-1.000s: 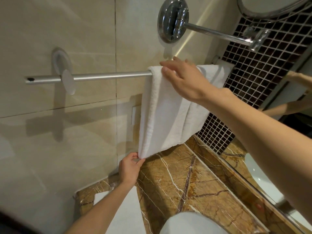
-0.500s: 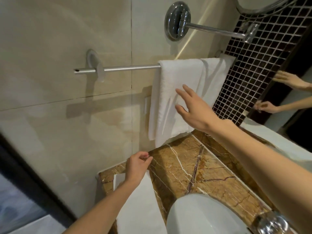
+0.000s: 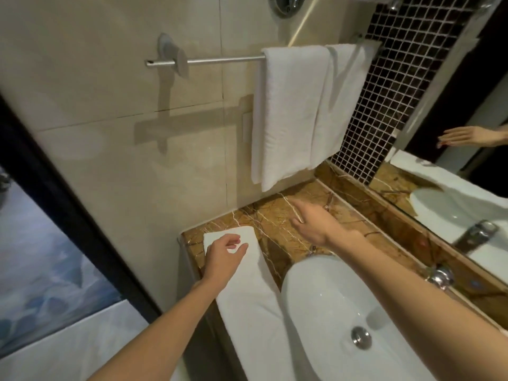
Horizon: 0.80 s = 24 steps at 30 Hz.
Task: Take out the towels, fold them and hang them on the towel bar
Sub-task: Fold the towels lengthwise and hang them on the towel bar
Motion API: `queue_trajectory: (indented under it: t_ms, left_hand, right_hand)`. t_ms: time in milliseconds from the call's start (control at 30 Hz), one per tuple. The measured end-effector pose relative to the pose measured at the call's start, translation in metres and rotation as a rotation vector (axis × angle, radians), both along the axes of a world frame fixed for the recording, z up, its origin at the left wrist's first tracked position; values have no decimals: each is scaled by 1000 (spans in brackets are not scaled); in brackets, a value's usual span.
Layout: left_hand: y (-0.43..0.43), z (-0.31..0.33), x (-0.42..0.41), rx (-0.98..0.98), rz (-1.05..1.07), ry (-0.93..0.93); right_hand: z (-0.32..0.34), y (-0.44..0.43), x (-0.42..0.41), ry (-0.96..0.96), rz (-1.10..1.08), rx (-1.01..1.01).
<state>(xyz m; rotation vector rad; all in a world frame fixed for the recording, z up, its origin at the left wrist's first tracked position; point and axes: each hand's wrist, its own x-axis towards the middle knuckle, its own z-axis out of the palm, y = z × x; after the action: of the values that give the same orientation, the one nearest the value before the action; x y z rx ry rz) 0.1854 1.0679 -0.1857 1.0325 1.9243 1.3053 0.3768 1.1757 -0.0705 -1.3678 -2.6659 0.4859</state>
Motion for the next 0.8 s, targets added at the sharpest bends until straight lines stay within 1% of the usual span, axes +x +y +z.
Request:
queue_trajectory:
  t_ms: [100, 200, 333, 467, 600, 667, 800]
  left_hand:
    - [-28, -8, 8, -56, -21, 25]
    - [-61, -16, 17, -138, -29, 9]
    - [-103, -24, 29, -237, -119, 29]
    - [-130, -29, 41, -259, -143, 52]
    - [-148, -34, 61, -298, -136, 58]
    - [-154, -36, 70, -345, -105, 40]
    - [-161, -42, 87, -445, -23, -85]
  right_hand:
    - [-30, -31, 10, -29, -62, -85]
    - [-59, -66, 28, -79, -96, -176]
    - [-94, -113, 55, -146, -158, -302]
    - [-120, -144, 71, -189, -206, -424]
    - [-131, -160, 73, -204, -229, -470]
    - [-135, -163, 73, -202, -234, -485]
    - [-150, -161, 69, -151, -250, -532]
